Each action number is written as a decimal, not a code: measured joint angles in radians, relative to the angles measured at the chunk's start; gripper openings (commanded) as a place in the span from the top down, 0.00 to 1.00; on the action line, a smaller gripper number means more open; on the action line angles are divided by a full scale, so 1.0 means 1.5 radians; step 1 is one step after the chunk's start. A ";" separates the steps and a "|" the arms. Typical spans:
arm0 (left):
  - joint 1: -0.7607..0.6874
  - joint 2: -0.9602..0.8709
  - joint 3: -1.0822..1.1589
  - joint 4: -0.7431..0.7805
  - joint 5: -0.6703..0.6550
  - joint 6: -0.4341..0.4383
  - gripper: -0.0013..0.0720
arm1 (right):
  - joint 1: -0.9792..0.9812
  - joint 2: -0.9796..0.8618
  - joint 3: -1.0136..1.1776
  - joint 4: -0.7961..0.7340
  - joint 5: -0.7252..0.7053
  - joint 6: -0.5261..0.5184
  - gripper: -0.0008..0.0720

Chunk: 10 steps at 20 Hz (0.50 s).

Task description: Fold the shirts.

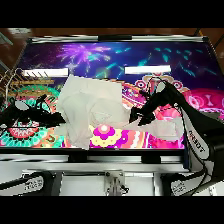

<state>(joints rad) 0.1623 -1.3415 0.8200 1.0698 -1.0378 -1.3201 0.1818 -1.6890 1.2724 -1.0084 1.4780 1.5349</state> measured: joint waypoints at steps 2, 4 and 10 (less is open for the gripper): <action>0.000 -0.007 0.000 0.001 0.000 0.001 0.71 | 0.011 -0.014 -0.001 -0.006 -0.025 0.009 0.12; 0.000 -0.016 0.000 0.002 0.000 0.002 0.73 | 0.016 -0.023 -0.002 -0.008 -0.052 0.017 0.12; 0.000 -0.033 0.001 -0.008 0.000 0.018 0.92 | 0.021 -0.032 -0.002 -0.014 -0.127 0.059 0.90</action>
<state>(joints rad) 0.1619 -1.3914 0.8215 1.0584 -1.0382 -1.2934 0.2134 -1.7363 1.2694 -1.0302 1.2873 1.6238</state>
